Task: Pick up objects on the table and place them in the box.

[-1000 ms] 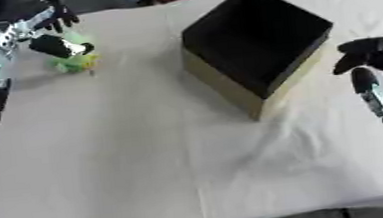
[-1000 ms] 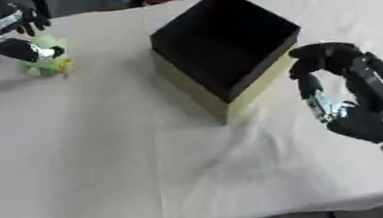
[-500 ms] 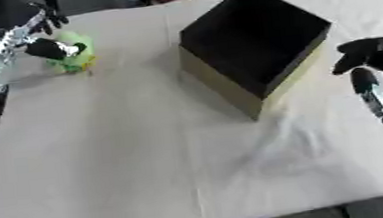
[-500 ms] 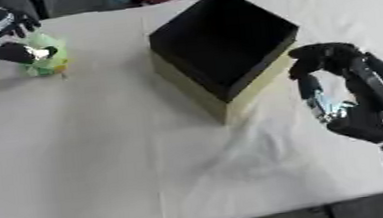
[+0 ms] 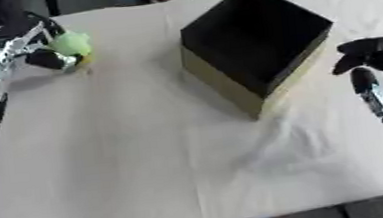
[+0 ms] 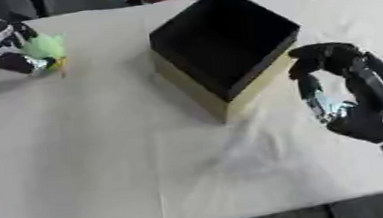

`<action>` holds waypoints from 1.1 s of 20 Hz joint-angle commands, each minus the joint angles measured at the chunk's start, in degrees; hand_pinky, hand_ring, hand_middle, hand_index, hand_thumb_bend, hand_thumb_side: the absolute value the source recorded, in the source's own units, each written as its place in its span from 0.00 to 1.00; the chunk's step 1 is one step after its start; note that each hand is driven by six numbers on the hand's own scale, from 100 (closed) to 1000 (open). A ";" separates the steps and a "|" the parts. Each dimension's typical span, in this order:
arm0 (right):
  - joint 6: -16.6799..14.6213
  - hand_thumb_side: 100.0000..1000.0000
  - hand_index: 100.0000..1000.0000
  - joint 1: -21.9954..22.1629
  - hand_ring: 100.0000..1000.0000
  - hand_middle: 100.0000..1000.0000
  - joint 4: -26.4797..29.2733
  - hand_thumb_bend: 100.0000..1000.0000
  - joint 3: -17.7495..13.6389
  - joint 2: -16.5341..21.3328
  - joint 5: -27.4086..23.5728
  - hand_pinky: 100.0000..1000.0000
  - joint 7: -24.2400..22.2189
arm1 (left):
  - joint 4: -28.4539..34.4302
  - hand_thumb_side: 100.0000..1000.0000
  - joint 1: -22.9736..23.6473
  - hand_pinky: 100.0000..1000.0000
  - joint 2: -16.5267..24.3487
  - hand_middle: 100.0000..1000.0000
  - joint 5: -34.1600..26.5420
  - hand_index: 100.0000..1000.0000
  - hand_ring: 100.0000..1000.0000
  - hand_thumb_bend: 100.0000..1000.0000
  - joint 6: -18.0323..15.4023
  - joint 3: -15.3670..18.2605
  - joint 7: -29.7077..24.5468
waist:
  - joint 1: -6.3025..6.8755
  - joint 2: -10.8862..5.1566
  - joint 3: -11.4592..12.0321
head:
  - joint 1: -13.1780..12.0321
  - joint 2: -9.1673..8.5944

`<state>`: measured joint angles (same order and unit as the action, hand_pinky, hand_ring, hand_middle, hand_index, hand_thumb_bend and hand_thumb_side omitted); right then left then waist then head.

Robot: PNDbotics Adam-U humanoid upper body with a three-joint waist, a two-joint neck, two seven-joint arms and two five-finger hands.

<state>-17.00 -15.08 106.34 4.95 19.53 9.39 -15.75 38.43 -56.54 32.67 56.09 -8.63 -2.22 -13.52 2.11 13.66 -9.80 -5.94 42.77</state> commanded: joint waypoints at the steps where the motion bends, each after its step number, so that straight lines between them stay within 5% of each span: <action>1: -0.12 0.54 0.78 -0.58 0.58 0.53 0.79 0.00 -0.21 0.98 -0.36 0.63 -0.12 | -0.03 0.31 -0.22 0.63 0.21 0.58 1.23 0.73 0.57 0.29 0.02 0.36 0.35 | -0.23 -0.70 0.04 | -0.13 0.11; 3: -0.13 0.54 0.78 -0.55 0.58 0.53 0.77 0.00 -0.23 0.93 -0.34 0.63 -0.09 | 0.03 0.22 0.04 0.58 -0.08 0.52 1.66 0.69 0.51 0.18 -0.47 0.32 1.42 | -0.31 -0.63 0.02 | -0.13 0.09; 4: -0.13 0.54 0.78 -0.54 0.58 0.53 0.77 0.00 -0.24 0.91 -0.33 0.63 -0.07 | 0.16 0.11 0.15 0.52 -0.19 0.44 1.82 0.62 0.44 0.01 -0.80 0.30 2.26 | -0.36 -0.61 0.01 | -0.12 0.11; 6: -0.13 0.54 0.78 -0.54 0.58 0.53 0.77 0.00 -0.27 0.91 -0.32 0.63 -0.04 | 0.36 0.05 0.28 0.45 -0.33 0.36 1.97 0.53 0.38 0.00 -1.46 0.26 3.89 | -0.43 -0.60 0.01 | -0.13 0.16; 10: -0.13 0.54 0.78 -0.54 0.58 0.53 0.76 0.00 -0.30 0.92 -0.31 0.63 -0.01 | 1.79 0.16 0.15 0.37 -0.06 0.23 0.44 0.41 0.27 0.00 -3.04 0.24 7.09 | -0.53 -0.71 0.04 | -0.12 0.19; 22: -0.12 0.54 0.78 -0.33 0.58 0.53 0.60 0.00 -0.30 1.15 -0.24 0.63 -0.07 | 14.49 0.18 -2.48 0.37 3.69 0.22 -9.98 0.41 0.27 0.00 -5.35 -3.28 5.24 | -0.30 -1.38 0.57 | 0.03 0.24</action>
<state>-17.00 -15.06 106.32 4.95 19.53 9.39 -15.74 51.13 -57.59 33.95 47.00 -14.03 -5.37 -7.87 1.91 13.41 -9.33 -5.92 42.78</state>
